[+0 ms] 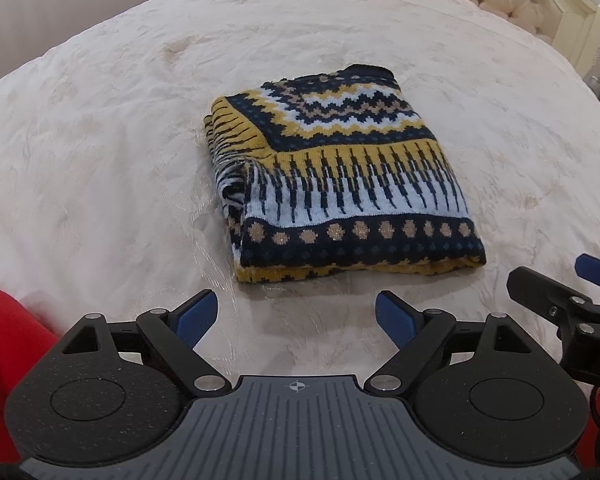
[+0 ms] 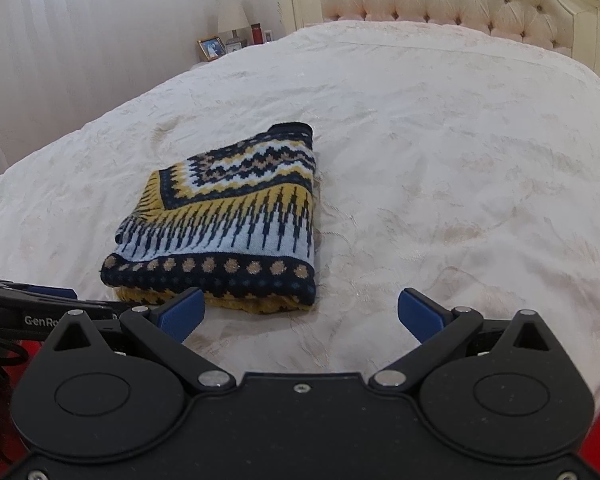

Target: Fold small clothes

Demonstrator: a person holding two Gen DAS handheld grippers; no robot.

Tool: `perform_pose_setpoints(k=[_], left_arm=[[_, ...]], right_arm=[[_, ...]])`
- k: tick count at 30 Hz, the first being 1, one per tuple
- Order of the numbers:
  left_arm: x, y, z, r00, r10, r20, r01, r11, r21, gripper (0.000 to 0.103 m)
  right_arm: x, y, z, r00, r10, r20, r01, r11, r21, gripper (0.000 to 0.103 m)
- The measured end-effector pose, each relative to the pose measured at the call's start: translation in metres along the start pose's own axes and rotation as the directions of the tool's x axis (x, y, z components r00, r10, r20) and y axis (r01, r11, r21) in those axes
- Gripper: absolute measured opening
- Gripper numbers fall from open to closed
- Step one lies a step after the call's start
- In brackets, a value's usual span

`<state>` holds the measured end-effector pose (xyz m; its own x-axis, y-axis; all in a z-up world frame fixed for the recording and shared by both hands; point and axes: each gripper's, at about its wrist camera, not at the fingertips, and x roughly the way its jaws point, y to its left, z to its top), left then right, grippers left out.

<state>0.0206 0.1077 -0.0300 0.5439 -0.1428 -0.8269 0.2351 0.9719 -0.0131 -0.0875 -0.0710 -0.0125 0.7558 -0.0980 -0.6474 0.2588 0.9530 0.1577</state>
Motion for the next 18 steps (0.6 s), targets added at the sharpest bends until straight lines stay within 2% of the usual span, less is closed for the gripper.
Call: perform_pose_setpoints(k=[18], left_arm=[[0.0036, -0.0078, -0.0012, 1.000, -0.006, -0.008, 0.007, 1.000, 0.025, 0.086]], right_arm=[[0.0031, -0.0033, 0.0010, 1.000, -0.003, -0.013, 0.004, 1.000, 0.025, 0.102]])
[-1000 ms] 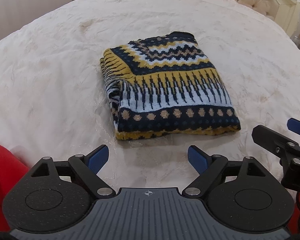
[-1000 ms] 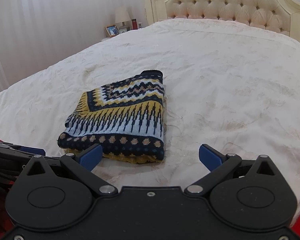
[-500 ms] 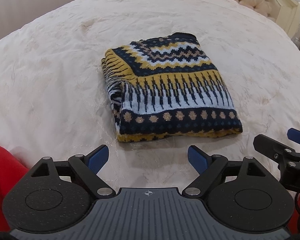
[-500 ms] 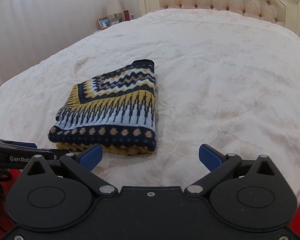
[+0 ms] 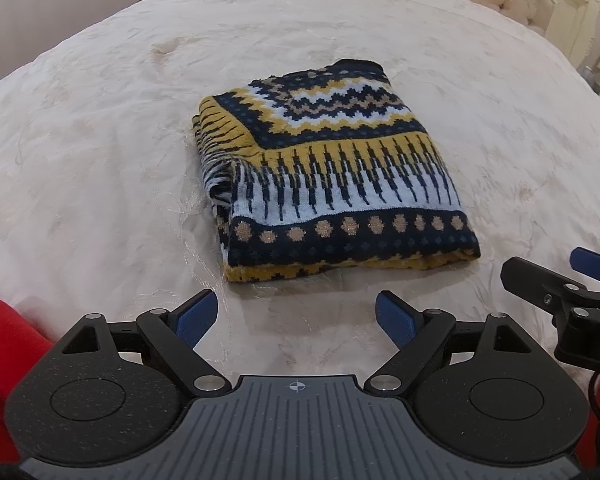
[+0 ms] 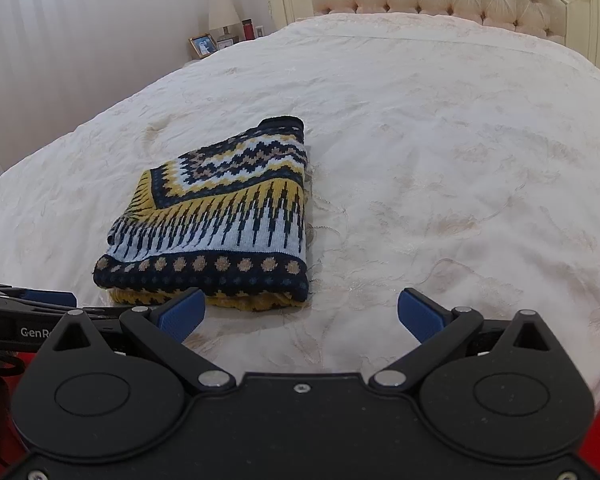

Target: Fold small clothes

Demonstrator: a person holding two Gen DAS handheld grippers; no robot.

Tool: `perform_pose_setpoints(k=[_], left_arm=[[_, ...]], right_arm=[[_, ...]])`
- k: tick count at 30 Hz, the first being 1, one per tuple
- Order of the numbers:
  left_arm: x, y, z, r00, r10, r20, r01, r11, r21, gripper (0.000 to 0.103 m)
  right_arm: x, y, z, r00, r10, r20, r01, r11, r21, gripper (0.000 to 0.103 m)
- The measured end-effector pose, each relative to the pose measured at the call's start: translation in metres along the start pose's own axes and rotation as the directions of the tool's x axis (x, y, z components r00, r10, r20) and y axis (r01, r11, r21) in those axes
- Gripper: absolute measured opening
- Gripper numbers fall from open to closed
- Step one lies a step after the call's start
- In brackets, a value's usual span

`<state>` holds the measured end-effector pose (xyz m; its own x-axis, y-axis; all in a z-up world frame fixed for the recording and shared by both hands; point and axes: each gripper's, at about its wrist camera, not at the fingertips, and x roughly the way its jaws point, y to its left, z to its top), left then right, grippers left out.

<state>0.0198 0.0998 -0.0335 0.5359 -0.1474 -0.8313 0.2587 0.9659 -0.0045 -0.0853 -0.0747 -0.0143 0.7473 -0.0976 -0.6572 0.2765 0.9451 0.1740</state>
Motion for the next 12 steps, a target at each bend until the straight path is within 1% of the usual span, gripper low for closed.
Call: perform_pose_setpoints(k=[12], left_arm=[[0.0017, -0.0036, 0.0000, 1.000, -0.003, -0.006, 0.003, 1.000, 0.012, 0.086]], right_arm=[[0.0027, 0.0024, -0.0011, 1.000, 0.004, -0.006, -0.004, 1.000, 0.003, 0.102]])
